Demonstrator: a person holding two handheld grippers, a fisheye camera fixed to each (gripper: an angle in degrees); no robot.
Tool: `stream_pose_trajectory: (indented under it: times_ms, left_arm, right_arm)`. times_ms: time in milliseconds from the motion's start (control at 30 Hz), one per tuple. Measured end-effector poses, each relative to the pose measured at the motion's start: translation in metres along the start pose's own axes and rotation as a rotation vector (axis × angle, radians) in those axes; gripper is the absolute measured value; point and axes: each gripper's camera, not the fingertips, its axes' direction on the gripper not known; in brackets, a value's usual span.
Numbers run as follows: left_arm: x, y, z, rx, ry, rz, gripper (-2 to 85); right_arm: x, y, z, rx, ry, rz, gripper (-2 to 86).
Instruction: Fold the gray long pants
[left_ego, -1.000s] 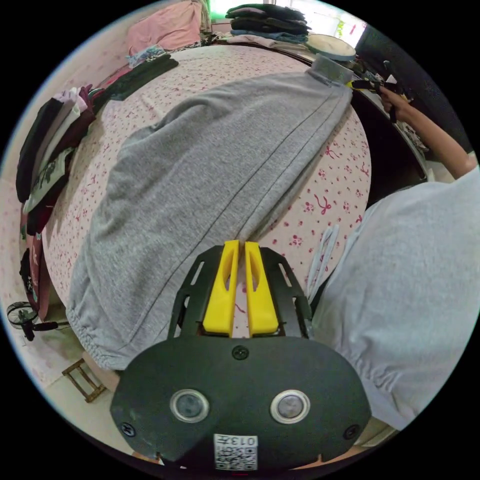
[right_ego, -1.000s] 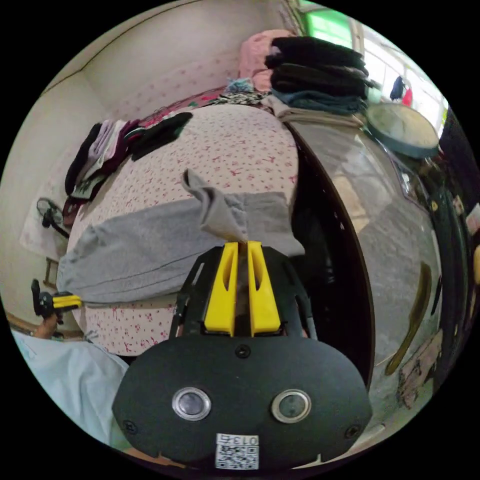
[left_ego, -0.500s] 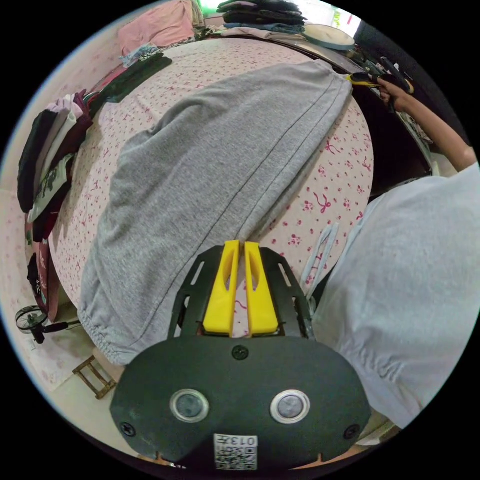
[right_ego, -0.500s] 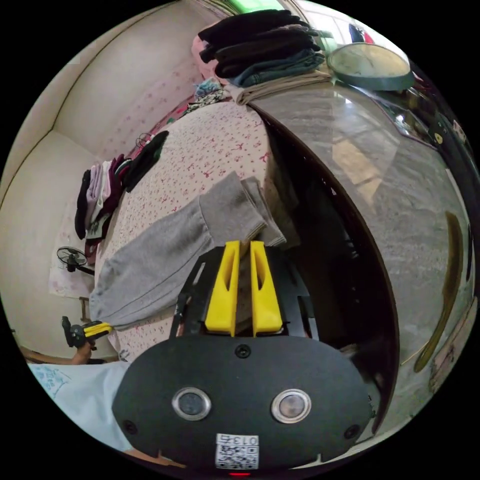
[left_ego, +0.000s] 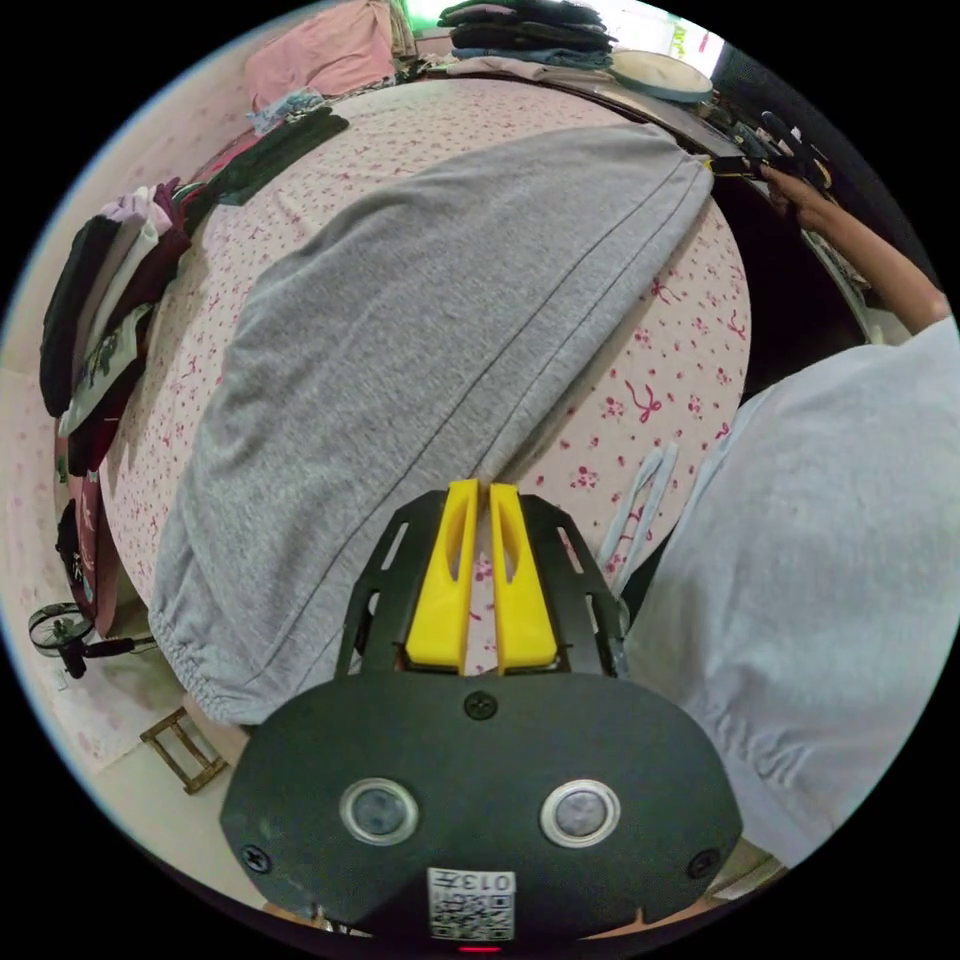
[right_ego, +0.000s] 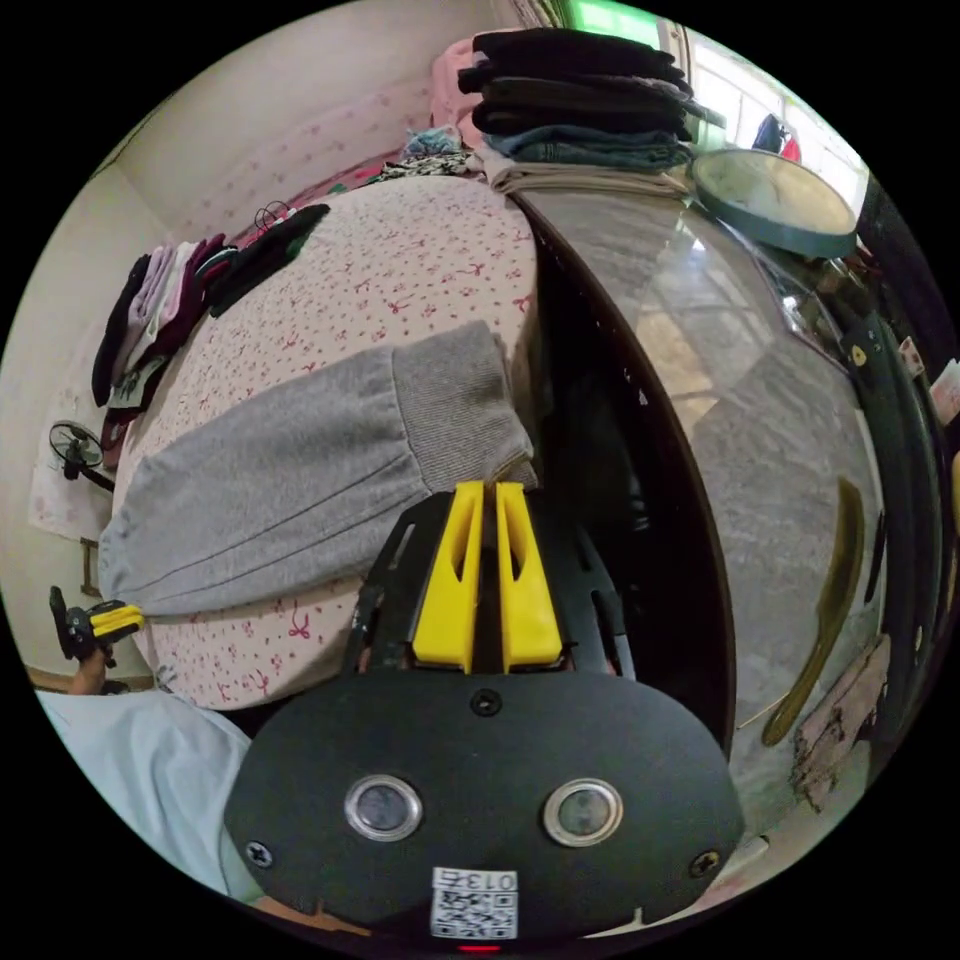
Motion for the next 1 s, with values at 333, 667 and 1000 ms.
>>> stream_pose_trajectory:
  times_ms: [333, 667, 1000]
  left_arm:
    - [-0.058, 0.08, -0.066, 0.157, -0.102, -0.273, -0.2]
    - [-0.19, 0.17, -0.036, 0.08, -0.156, -0.738, -0.3]
    - [-0.188, 0.195, -0.083, 0.315, -0.131, -0.701, -0.3]
  right_arm:
    - [-0.124, -0.013, -0.051, 0.198, 0.045, -0.212, 2.0]
    - [-0.355, -0.027, 0.026, -0.045, -0.078, -0.73, 0.3]
    - [-0.435, -0.072, 0.022, -0.08, -0.007, -0.85, 0.7]
